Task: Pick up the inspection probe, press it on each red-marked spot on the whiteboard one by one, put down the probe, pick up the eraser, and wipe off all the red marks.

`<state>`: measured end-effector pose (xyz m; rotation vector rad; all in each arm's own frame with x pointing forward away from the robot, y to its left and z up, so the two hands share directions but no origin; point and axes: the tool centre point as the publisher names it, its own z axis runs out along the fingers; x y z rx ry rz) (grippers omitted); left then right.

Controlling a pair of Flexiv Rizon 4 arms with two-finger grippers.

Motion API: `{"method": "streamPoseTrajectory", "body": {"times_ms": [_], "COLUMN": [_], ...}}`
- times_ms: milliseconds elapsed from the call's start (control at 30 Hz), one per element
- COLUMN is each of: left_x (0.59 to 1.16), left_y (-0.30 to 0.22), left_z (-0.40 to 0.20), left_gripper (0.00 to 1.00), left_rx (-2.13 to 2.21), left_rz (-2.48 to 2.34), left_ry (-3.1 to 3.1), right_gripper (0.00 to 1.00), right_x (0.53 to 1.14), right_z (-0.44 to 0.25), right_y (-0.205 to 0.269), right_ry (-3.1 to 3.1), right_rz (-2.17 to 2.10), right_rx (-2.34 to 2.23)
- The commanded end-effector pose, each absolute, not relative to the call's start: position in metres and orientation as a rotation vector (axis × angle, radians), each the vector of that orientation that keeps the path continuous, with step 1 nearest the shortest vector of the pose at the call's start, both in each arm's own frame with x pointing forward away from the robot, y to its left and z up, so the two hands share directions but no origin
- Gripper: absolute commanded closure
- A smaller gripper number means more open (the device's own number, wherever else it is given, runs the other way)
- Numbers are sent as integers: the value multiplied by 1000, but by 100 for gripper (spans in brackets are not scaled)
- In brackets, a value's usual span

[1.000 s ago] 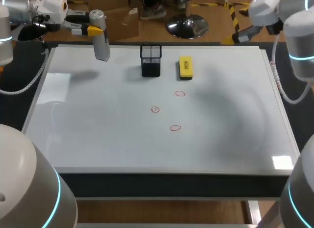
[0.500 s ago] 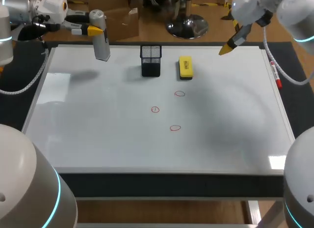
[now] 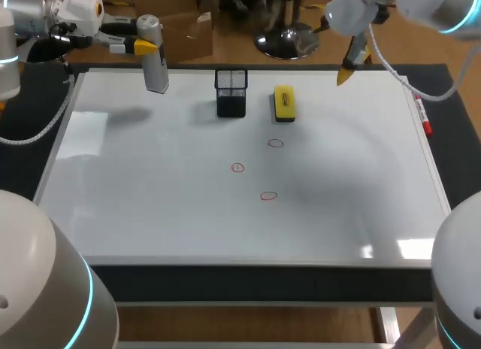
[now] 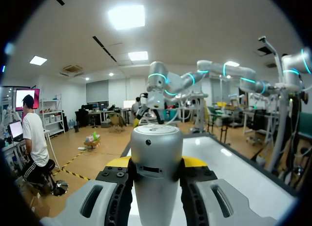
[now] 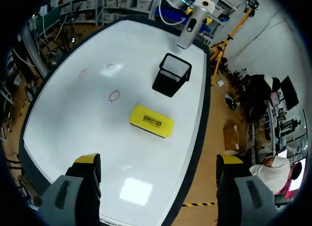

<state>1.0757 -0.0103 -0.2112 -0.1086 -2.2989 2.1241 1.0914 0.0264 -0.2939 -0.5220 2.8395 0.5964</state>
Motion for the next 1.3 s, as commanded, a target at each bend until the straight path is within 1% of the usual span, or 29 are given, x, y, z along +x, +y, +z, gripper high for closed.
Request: {"method": "streamPoseTrajectory", "body": {"times_ms": [33, 633, 967, 1300], "left_x": [1076, 1076, 1076, 1076], "left_y": [-10, -10, -10, -10], "left_z": [-210, -210, -210, -210], "left_gripper": [100, 100, 100, 100], "left_rx": [-109, -109, -109, -109], "left_rz": [2122, 2122, 2122, 2122], "left_ry": [-2299, -2299, -2299, -2299], "right_gripper": [0, 0, 0, 0], "right_x": [1095, 1095, 1092, 1080], "right_z": [-289, -289, -330, -344], "right_y": [25, 25, 44, 62], "right_ry": [3091, 3091, 3045, 2856], "right_rz": [563, 563, 601, 351], "right_rx": [-628, -628, -1174, -1775]}}
